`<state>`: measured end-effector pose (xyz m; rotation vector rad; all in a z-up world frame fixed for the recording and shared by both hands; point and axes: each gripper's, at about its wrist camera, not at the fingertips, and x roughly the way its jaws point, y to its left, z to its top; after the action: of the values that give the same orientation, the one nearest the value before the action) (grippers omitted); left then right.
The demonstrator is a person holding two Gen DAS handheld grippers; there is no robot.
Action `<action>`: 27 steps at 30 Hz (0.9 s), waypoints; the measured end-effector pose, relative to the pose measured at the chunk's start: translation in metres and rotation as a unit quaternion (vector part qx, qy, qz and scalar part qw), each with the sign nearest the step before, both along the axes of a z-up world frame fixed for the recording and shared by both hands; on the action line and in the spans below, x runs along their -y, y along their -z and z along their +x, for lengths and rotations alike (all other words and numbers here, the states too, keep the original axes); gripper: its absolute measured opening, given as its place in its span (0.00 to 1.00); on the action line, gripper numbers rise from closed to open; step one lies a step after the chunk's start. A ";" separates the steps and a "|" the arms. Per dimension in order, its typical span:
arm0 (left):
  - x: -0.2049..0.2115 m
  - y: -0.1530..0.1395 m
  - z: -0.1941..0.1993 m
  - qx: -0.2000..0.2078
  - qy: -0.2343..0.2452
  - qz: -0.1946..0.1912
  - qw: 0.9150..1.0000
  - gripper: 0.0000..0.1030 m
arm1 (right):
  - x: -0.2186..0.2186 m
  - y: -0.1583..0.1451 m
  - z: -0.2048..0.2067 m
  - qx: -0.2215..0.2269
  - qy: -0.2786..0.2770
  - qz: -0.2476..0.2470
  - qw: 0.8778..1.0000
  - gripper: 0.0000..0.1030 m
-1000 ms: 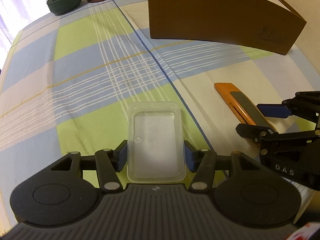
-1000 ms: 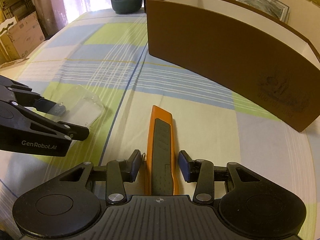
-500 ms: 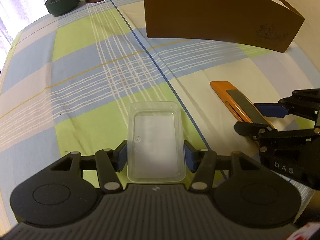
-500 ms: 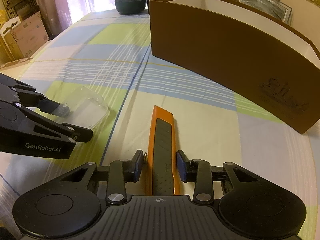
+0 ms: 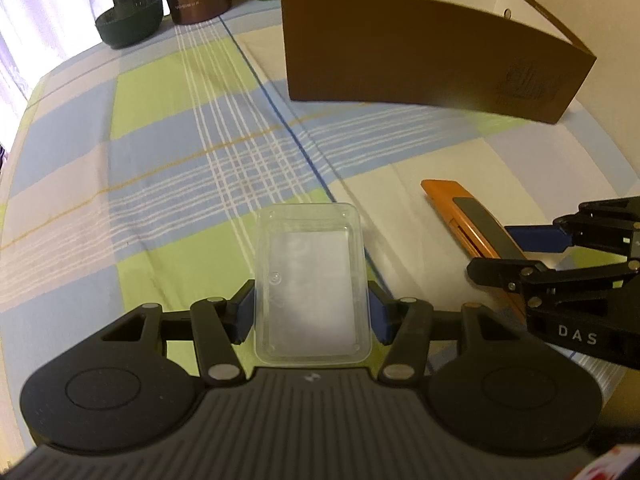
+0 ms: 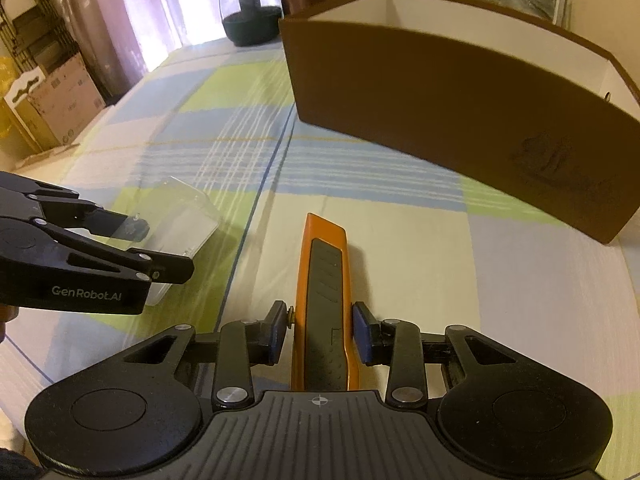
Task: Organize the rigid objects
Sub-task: 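Lift and carry the clear case and orange knife over the brown box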
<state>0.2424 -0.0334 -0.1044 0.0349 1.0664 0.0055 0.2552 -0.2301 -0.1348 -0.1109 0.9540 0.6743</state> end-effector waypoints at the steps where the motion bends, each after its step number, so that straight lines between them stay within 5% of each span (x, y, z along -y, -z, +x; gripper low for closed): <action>1: 0.001 -0.002 0.001 0.002 0.000 0.000 1.000 0.50 | 0.002 -0.003 0.000 0.001 0.001 0.003 1.000 0.31; 27: 0.048 -0.095 0.072 0.110 0.056 -0.003 0.992 0.51 | 0.052 -0.096 0.050 0.044 0.053 0.094 0.993 0.31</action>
<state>0.3147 -0.0817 -0.0095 0.0871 0.8436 -0.0934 0.3056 -0.2819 -0.0391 0.0765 0.8013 0.6524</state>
